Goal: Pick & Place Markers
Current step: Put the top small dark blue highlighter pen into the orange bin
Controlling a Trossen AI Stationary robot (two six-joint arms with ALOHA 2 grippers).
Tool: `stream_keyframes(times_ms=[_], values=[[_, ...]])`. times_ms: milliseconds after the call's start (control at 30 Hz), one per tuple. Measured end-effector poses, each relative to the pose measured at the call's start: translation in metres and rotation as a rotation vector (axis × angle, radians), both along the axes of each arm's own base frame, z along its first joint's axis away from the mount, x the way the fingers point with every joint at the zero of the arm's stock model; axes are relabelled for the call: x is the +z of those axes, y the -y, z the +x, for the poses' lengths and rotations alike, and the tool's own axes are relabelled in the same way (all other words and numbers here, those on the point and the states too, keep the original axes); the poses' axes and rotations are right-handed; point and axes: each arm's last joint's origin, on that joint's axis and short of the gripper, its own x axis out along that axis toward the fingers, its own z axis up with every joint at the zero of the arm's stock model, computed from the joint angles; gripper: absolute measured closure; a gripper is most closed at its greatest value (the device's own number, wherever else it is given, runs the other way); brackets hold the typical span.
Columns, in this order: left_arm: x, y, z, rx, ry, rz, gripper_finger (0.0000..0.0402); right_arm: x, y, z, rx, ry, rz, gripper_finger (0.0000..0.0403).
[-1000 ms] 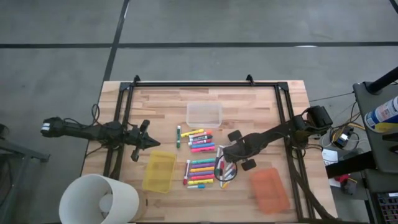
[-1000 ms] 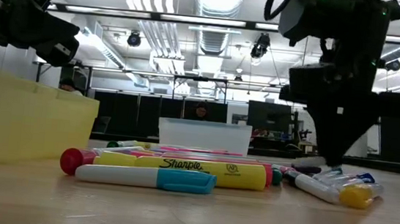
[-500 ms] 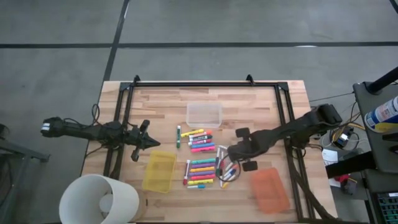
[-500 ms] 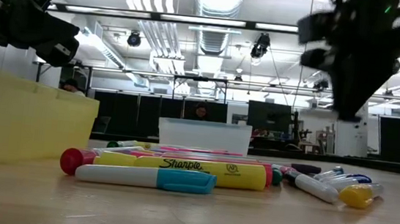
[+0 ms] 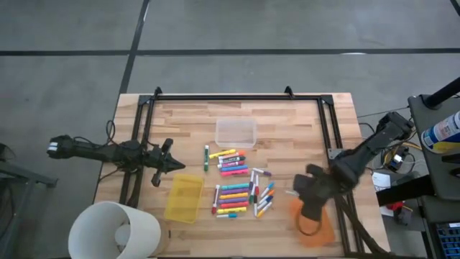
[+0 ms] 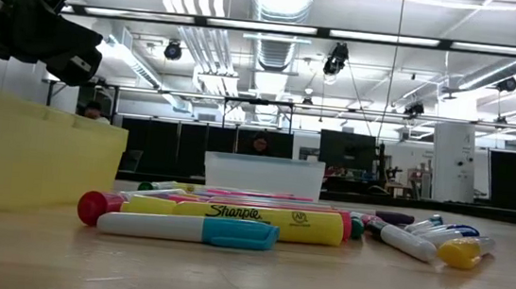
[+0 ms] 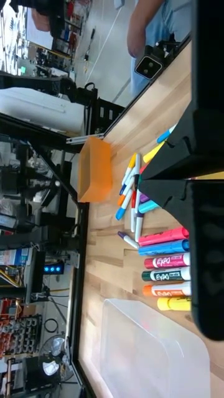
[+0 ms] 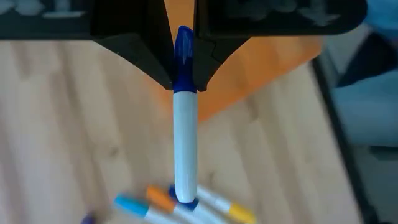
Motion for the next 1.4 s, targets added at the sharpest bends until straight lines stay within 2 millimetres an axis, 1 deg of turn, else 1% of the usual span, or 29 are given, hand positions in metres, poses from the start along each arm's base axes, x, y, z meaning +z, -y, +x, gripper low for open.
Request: stream_keyframes(times_ms=[133,300,467,633,833,1000,1233,1400], values=[[0.000,0.000,0.000,0.000,0.000,0.000,0.0401,-0.002,-0.016,-0.020,-0.083,-0.034,0.058,0.0373],[0.000,0.000,0.000,-0.001,0.000,0.000,0.0401,-0.012,-0.039,-0.033,-0.150,-0.090,0.120,0.0373],[0.000,0.000,0.000,0.000,0.000,0.000,0.0401,-0.029,-0.058,-0.036,-0.198,-0.142,0.083,0.0371],[0.000,0.000,0.000,0.000,-0.001,0.000,0.0401,-0.053,-0.070,-0.030,-0.182,-0.209,0.003,0.0366],[0.000,0.000,0.000,0.000,0.000,0.000,0.0401,-0.078,-0.081,-0.025,-0.120,-0.314,-0.060,0.0367],[0.000,0.000,0.000,0.000,-0.001,0.000,0.0401,-0.092,-0.086,-0.023,-0.078,-0.371,-0.089,0.0361],[0.000,0.000,0.000,0.000,-0.001,0.000,0.0401,-0.095,-0.088,-0.022,-0.064,-0.380,-0.094,0.0358],[0.000,0.000,0.000,0.000,0.000,0.000,0.0401,-0.095,-0.088,-0.022,-0.068,-0.379,-0.091,0.0348]])
